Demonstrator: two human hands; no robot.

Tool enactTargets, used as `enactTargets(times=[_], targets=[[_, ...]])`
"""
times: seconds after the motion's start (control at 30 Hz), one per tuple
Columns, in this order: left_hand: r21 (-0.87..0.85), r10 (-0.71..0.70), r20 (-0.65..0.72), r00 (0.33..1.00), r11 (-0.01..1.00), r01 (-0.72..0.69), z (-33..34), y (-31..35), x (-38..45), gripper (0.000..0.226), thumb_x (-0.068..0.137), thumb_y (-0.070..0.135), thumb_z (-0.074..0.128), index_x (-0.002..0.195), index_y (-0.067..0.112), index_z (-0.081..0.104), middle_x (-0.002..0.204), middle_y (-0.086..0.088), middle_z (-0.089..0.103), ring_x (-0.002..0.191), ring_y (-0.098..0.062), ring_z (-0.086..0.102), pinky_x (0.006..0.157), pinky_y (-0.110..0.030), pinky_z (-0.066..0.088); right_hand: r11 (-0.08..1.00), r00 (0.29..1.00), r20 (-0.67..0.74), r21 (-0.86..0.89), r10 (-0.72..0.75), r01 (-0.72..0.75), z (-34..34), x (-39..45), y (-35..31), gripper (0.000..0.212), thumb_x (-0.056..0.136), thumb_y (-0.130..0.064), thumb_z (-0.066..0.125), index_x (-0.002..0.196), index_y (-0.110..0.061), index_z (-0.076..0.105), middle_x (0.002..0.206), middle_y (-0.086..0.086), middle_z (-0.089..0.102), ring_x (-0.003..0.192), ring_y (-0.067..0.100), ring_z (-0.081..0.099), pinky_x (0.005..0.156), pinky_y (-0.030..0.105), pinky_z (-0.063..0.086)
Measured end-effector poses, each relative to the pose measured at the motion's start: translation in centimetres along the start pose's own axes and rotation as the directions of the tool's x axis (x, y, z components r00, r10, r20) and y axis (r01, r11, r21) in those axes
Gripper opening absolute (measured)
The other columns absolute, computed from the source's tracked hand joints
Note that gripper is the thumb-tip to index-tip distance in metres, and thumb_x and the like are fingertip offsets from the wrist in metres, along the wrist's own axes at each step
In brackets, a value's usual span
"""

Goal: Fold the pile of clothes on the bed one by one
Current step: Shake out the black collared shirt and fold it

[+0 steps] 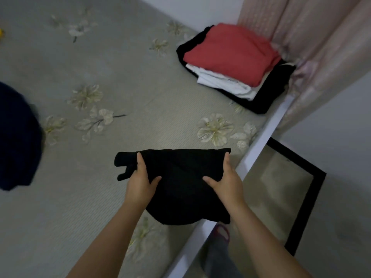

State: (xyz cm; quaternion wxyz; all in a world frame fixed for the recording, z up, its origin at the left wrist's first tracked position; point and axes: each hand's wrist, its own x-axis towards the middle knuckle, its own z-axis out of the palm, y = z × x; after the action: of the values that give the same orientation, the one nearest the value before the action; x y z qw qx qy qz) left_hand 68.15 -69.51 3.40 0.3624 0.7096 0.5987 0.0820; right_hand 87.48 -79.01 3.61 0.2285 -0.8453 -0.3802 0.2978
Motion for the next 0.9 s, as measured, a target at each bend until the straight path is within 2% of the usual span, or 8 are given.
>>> enactTargets(times=[0.1,0.2,0.33,0.43,0.57,0.63,0.77,0.9], targets=[[0.005,-0.005,0.046,0.999,1.0,0.004,2.7,7.0,3.4,0.09,0.087,0.018,0.06,0.144,0.007,-0.008,0.13,-0.022,0.048,0.11,-0.03,0.054,0.085,-0.03,0.043,0.999,0.997,0.079,0.038,-0.011,0.008,-6.4,4.4,2.6,0.104,0.078,-0.033,0.07,0.145,-0.021,-0.009,0.153,0.001,0.018,0.133,0.019,0.034,0.103,0.026,0.032],[0.036,0.036,0.073,0.997,0.999,-0.039,4.5,13.3,6.8,0.089,0.087,0.02,0.06,0.145,0.006,-0.007,0.129,-0.021,0.049,0.109,-0.029,0.054,0.085,-0.029,0.043,0.995,0.994,0.106,0.103,0.001,-0.012,-12.0,8.2,4.4,0.104,0.079,-0.029,0.069,0.144,-0.021,-0.011,0.154,0.002,0.014,0.136,0.019,0.029,0.108,0.03,0.029],[0.07,0.131,0.062,0.989,0.988,-0.136,5.3,20.8,11.7,0.09,0.087,0.021,0.06,0.145,0.007,-0.007,0.13,-0.024,0.047,0.109,-0.032,0.054,0.084,-0.032,0.043,0.996,1.0,-0.006,0.089,-0.021,0.021,-17.9,12.9,4.7,0.103,0.079,-0.03,0.069,0.145,-0.02,-0.009,0.153,0.001,0.02,0.134,0.019,0.032,0.102,0.025,0.031],[0.087,0.223,-0.008,0.975,0.971,-0.222,4.8,25.7,16.2,0.091,0.086,0.02,0.062,0.145,0.007,-0.006,0.127,-0.024,0.05,0.106,-0.034,0.055,0.077,-0.032,0.042,0.988,0.991,-0.123,0.138,-0.054,0.071,-21.5,17.0,3.8,0.103,0.078,-0.028,0.07,0.145,-0.02,-0.008,0.15,0.001,0.026,0.131,0.018,0.035,0.097,0.021,0.031],[0.094,0.349,-0.088,0.933,0.936,-0.341,2.6,31.7,23.0,0.093,0.085,0.018,0.063,0.145,0.008,-0.007,0.12,-0.021,0.056,0.099,-0.034,0.057,0.066,-0.027,0.038,0.98,0.958,-0.264,0.133,-0.11,0.149,-25.9,23.0,0.8,0.102,0.078,-0.029,0.07,0.146,-0.02,-0.007,0.152,0.004,0.021,0.135,0.02,0.031,0.101,0.026,0.032],[0.092,0.385,-0.102,0.917,0.922,-0.376,0.9,34.8,26.8,0.092,0.085,0.019,0.063,0.145,0.009,-0.006,0.126,-0.02,0.052,0.107,-0.035,0.054,0.073,-0.03,0.039,0.971,0.939,-0.318,0.153,-0.13,0.186,-27.7,26.1,-1.3,0.101,0.079,-0.029,0.069,0.146,-0.02,-0.007,0.153,0.005,0.02,0.135,0.021,0.03,0.103,0.026,0.031],[0.013,0.444,-0.155,0.882,0.894,-0.448,-2.7,39.8,34.7,0.093,0.083,0.021,0.066,0.146,0.012,-0.002,0.142,-0.019,0.037,0.127,-0.032,0.039,0.097,-0.033,0.034,0.943,0.907,-0.402,0.236,-0.127,0.236,-30.1,32.1,-5.1,0.1,0.08,-0.029,0.068,0.145,-0.019,-0.007,0.154,0.003,0.013,0.139,0.015,0.02,0.1,0.012,0.018],[-0.07,0.454,-0.158,0.877,0.881,-0.469,-3.1,40.9,42.0,0.096,0.08,0.022,0.069,0.147,0.016,0.001,0.144,-0.015,0.035,0.128,-0.031,0.038,0.098,-0.031,0.031,0.925,0.9,-0.434,0.326,-0.036,0.194,-28.9,37.7,-5.4,0.101,0.078,-0.031,0.069,0.146,-0.018,-0.005,0.155,0.003,0.01,0.14,0.013,0.016,0.103,0.015,0.017]])
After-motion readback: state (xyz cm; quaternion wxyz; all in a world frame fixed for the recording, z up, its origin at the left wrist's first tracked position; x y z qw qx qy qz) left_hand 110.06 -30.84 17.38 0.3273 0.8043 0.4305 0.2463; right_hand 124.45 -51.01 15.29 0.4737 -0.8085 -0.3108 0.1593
